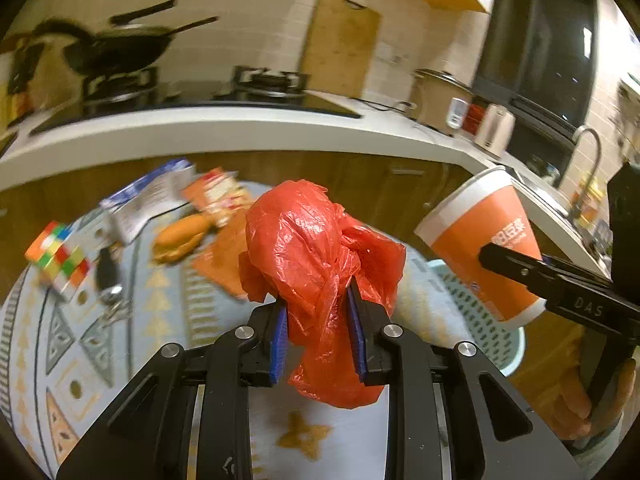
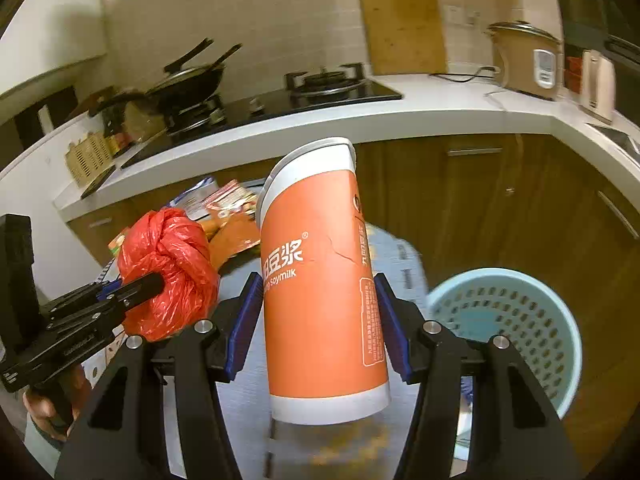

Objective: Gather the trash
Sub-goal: 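Grasp the red plastic bag with the left gripper while the right gripper holds the cup, then carry cup and red bag over the blue basket and open both grippers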

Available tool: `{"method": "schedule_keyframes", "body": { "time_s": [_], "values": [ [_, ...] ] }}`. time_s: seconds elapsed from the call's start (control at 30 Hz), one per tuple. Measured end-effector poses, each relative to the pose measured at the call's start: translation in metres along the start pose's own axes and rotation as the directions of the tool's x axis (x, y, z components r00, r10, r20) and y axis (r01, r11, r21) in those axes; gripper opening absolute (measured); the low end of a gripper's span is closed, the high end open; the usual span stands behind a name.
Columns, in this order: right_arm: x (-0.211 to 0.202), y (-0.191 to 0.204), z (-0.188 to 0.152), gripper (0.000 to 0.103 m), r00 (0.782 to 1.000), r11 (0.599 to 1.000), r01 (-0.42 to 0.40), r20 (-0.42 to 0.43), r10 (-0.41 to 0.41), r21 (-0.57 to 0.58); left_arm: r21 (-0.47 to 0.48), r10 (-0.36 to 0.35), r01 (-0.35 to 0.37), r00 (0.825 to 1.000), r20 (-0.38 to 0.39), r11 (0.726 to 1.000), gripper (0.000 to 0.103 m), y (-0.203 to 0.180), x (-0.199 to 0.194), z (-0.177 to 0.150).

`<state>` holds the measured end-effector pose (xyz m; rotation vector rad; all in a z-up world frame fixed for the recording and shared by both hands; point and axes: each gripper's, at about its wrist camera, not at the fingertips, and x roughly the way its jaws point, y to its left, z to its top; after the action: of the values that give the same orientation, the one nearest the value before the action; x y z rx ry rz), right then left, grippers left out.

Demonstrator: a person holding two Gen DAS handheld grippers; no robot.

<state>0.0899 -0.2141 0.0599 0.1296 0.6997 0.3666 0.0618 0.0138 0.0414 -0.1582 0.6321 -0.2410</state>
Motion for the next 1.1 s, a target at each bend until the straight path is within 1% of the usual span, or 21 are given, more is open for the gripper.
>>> {"method": "schedule_keyframes", "body": {
  "time_s": [0.07,0.27,0.4,0.57,0.73,0.83,0.93,1.0,1.03,1.1],
  "values": [
    [-0.007,-0.011,-0.001,0.052,1.0,1.0,0.012,0.01,-0.012,0.016,0.033,-0.017,0.017,1.0,-0.001,0.999,0.024,-0.018,0.004,0.005],
    [-0.029,-0.052,-0.007,0.052,0.996,0.994,0.081,0.03,-0.083,0.067,0.111,-0.059,0.061,0.998,-0.013,0.992,0.024,-0.067,0.02,0.015],
    [-0.044,-0.079,-0.014,0.052,0.99,0.987,0.132,0.041,-0.136,0.096,0.171,-0.088,0.092,0.996,-0.032,0.981,0.024,-0.1,0.034,0.015],
    [-0.052,-0.108,-0.026,0.052,0.981,0.972,0.184,0.027,-0.19,0.145,0.207,-0.116,0.129,0.99,-0.075,0.97,0.024,-0.132,0.053,0.011],
    [-0.051,-0.133,-0.04,0.052,0.973,0.955,0.227,-0.016,-0.228,0.188,0.196,-0.158,0.183,0.978,-0.138,0.963,0.025,-0.149,0.075,0.003],
    [-0.046,-0.142,-0.048,0.052,0.963,0.945,0.269,-0.054,-0.263,0.185,0.2,-0.165,0.198,0.971,-0.171,0.96,0.025,-0.159,0.087,-0.003],
    [-0.038,-0.153,-0.058,0.052,0.957,0.936,0.288,-0.102,-0.273,0.203,0.213,-0.164,0.207,0.966,-0.201,0.955,0.025,-0.17,0.097,-0.013],
    [-0.033,-0.16,-0.065,0.052,0.947,0.927,0.313,-0.137,-0.29,0.208,0.22,-0.163,0.211,0.962,-0.217,0.952,0.025,-0.174,0.102,-0.018],
    [-0.028,-0.164,-0.069,0.053,0.939,0.919,0.333,-0.165,-0.302,0.209,0.224,-0.16,0.211,0.96,-0.228,0.951,0.025,-0.177,0.106,-0.021],
    [-0.022,-0.169,-0.075,0.053,0.931,0.913,0.347,-0.197,-0.308,0.213,0.227,-0.157,0.215,0.956,-0.247,0.95,0.025,-0.181,0.112,-0.027]
  ]
}}
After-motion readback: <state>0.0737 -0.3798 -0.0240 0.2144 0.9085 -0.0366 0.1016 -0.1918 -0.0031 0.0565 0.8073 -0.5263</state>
